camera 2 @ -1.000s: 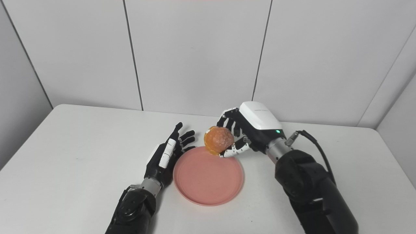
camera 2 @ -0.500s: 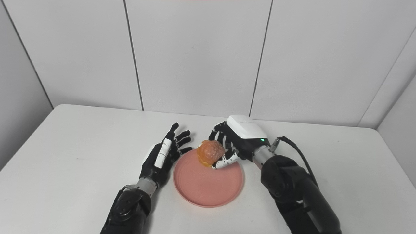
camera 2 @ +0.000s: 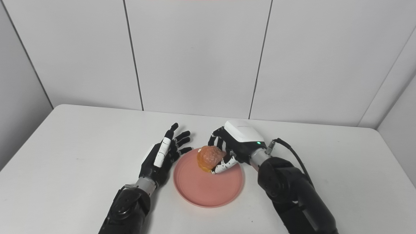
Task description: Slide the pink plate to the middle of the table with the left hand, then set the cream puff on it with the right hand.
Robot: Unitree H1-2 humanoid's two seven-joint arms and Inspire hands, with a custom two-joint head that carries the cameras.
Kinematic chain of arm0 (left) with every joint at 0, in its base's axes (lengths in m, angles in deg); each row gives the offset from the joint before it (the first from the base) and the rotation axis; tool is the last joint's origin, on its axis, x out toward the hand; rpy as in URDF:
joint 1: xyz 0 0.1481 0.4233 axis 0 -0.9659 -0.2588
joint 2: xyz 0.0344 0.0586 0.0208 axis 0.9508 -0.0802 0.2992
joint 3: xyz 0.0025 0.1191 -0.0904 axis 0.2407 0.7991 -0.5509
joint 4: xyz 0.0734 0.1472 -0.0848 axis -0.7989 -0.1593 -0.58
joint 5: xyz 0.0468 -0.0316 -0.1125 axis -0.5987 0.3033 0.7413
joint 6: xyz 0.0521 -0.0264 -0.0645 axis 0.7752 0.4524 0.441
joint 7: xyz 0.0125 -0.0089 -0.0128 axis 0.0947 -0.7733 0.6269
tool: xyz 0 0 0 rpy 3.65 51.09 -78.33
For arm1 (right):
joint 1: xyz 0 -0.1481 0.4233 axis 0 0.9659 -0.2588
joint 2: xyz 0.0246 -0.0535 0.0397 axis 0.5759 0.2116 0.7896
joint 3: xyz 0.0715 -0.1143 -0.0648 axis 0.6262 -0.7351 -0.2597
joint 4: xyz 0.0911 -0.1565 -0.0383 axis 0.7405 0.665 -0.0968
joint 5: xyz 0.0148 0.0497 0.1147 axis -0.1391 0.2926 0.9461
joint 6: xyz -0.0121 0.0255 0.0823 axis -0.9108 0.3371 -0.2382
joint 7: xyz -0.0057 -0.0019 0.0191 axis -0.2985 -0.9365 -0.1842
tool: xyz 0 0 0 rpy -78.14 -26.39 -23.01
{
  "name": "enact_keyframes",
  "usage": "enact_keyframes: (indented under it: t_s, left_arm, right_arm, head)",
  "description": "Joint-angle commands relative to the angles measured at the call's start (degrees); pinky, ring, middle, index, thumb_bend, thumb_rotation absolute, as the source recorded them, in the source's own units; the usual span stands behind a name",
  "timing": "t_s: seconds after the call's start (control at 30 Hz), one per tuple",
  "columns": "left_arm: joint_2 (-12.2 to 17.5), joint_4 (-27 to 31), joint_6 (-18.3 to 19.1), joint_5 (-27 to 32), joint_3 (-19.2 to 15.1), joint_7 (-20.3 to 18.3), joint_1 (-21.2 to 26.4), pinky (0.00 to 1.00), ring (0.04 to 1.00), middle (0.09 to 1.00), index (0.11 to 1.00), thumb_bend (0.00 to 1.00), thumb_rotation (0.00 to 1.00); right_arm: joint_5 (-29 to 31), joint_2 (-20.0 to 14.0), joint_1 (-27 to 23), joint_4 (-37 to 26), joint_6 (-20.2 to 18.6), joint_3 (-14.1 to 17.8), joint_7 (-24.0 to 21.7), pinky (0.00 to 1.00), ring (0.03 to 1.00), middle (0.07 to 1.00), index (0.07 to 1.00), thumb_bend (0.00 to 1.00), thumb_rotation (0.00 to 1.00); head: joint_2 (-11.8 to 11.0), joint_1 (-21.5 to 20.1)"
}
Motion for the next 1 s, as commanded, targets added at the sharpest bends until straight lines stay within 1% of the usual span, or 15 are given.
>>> enact_keyframes:
  t_s: [0.0, 0.13, 0.27, 0.3, 0.33, 0.37, 0.47, 0.57, 0.63, 0.7, 0.87, 0.97]
  left_arm:
    - [-0.1, -1.3, 4.0, 0.3, -0.3, 0.8, -1.1, 0.79, 0.892, 0.861, 0.988, 0.89, 0.81]
    - [-0.2, -1.4, 4.4, -0.1, -0.3, 1.3, -0.9, 0.80, 0.891, 0.858, 0.985, 0.89, 0.82]
    - [-0.3, -1.0, 4.5, -0.5, -0.1, 1.6, -0.9, 0.80, 0.887, 0.855, 0.986, 0.92, 0.82]
    - [-0.3, -0.9, 4.5, -0.5, -0.1, 1.5, -1.0, 0.80, 0.889, 0.854, 0.986, 0.93, 0.82]
    - [-0.3, -0.9, 4.5, -0.3, -0.1, 1.5, -1.0, 0.80, 0.890, 0.854, 0.986, 0.93, 0.82]
    - [-0.4, -0.9, 4.4, -0.1, -0.2, 1.4, -1.0, 0.81, 0.891, 0.855, 0.985, 0.92, 0.82]
    - [-0.4, -1.0, 4.4, 0.0, -0.1, 1.3, -1.0, 0.82, 0.897, 0.861, 0.987, 0.90, 0.82]
    - [-0.5, -0.9, 4.4, -0.3, 0.1, 1.3, -1.1, 0.82, 0.900, 0.867, 0.986, 0.90, 0.83]
    - [-0.5, -1.0, 4.3, -0.3, 0.1, 1.2, -1.1, 0.80, 0.892, 0.866, 0.984, 0.90, 0.83]
    - [-0.4, -1.3, 4.1, -0.1, 0.1, 1.1, -1.1, 0.82, 0.894, 0.867, 0.982, 0.91, 0.83]
    - [-0.4, -1.0, 4.5, -0.2, 0.1, 1.2, -1.1, 0.83, 0.895, 0.861, 0.977, 0.92, 0.82]
    - [-0.4, -0.9, 4.5, -0.1, 0.2, 1.2, -1.1, 0.82, 0.892, 0.866, 0.978, 0.90, 0.83]
  right_arm:
    - [0.2, -0.1, -2.9, -0.2, 2.9, 0.2, 1.7, 0.26, 0.335, 0.427, 0.507, 0.53, 0.00]
    - [0.0, -0.2, -3.0, 1.0, 2.7, 0.1, 1.5, 0.27, 0.344, 0.428, 0.511, 0.53, 0.00]
    - [-0.4, -0.2, -3.0, 1.4, 2.0, -0.5, 0.6, 0.24, 0.314, 0.408, 0.512, 0.52, 0.00]
    - [-0.4, -0.1, -2.9, 1.5, 2.0, -0.5, 0.6, 0.22, 0.284, 0.450, 0.493, 0.53, 0.00]
    - [-0.5, -0.1, -2.9, 1.8, 2.0, -0.8, 0.5, 0.21, 0.279, 0.458, 0.489, 0.53, 0.00]
    - [-0.6, -0.1, -2.9, 2.1, 2.1, -1.0, 0.4, 0.21, 0.277, 0.427, 0.499, 0.53, 0.00]
    - [-1.0, -0.1, -2.9, 2.8, 2.1, -1.9, 0.2, 0.25, 0.329, 0.420, 0.511, 0.53, 0.00]
    - [-0.9, -0.2, -2.8, 3.5, 2.7, -2.5, 0.3, 0.25, 0.336, 0.421, 0.512, 0.53, 0.00]
    - [-1.0, -0.2, -2.8, 3.9, 3.0, -3.0, 0.3, 0.27, 0.346, 0.425, 0.511, 0.53, 0.00]
    - [-0.9, -0.2, -2.8, 4.0, 2.9, -3.4, 0.1, 0.28, 0.362, 0.433, 0.507, 0.53, 0.00]
    - [-0.7, -0.2, -2.9, 4.1, 2.7, -4.0, -0.2, 0.28, 0.360, 0.424, 0.508, 0.53, 0.00]
    - [-0.6, -0.4, -3.0, 4.0, 2.7, -4.3, -0.9, 0.32, 0.403, 0.453, 0.498, 0.53, 0.00]
  head:
    - [0.3, 0.2]
    - [0.9, 0.3]
    - [1.0, 0.0]
    - [1.0, 0.0]
    - [1.1, 0.0]
    - [1.1, 0.1]
    - [0.9, 0.4]
    - [0.7, 0.4]
    - [0.7, 0.2]
    - [0.7, 0.2]
    - [0.8, 0.0]
    - [0.8, 0.1]
